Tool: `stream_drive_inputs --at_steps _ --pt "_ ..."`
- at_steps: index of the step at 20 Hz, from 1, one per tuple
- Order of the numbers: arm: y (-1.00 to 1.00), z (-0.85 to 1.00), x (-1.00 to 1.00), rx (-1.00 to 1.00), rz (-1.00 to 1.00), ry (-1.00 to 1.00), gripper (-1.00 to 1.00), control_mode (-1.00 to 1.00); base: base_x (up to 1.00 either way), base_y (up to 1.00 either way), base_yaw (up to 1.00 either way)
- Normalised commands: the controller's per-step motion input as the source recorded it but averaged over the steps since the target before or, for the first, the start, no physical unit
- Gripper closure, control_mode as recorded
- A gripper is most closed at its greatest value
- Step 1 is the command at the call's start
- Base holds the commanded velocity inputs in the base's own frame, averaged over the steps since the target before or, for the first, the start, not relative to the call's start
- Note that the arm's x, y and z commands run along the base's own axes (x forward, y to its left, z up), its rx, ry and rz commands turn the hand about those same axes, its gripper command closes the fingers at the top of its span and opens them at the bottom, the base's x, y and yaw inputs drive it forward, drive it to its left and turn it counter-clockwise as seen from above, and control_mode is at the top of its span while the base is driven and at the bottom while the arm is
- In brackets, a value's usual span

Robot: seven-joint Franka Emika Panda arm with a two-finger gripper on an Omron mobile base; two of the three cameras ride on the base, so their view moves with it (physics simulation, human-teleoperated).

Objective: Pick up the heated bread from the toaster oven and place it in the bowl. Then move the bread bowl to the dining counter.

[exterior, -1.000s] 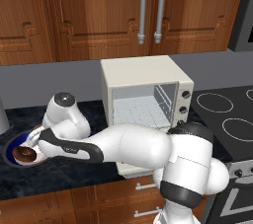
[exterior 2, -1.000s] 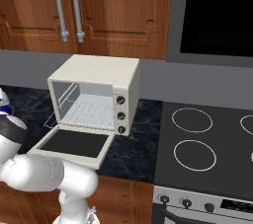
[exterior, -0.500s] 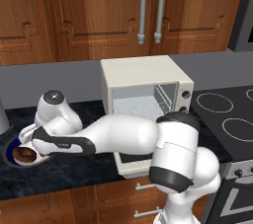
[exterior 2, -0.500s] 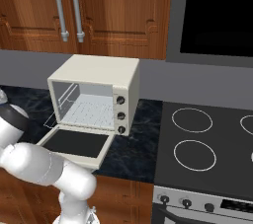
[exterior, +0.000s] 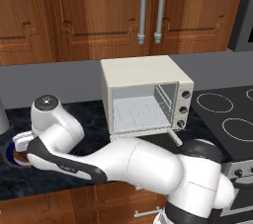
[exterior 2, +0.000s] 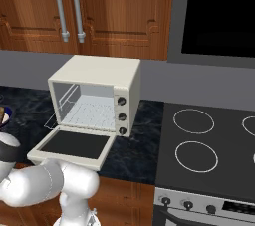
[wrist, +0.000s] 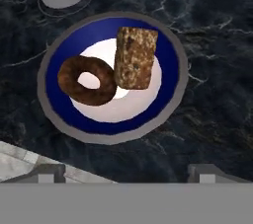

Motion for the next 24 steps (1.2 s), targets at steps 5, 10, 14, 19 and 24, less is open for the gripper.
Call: stream_drive_inputs --at_steps 5,10,14,19,24 --pt "-0.26 -0.41 -0.16 0.18 -0.28 0.09 -1.00 -1.00 0.00 0.00 0.00" --pt "0.00 -0.36 0.29 0.07 -0.25 0.01 -1.00 -1.00 0.00 0.00 0.00" --pt "0.00 -0.05 0.56 0.00 -0.09 0.00 -1.00 -1.00 0.00 0.00 0.00" --pt "0.00 -0.09 0.35 0.05 -0.03 0.00 -1.00 -1.00 0.00 0.00 0.00" --pt "0.06 -0.22 0.16 0.15 -0.01 0.01 -1.00 -1.00 0.00 0.00 0.00"
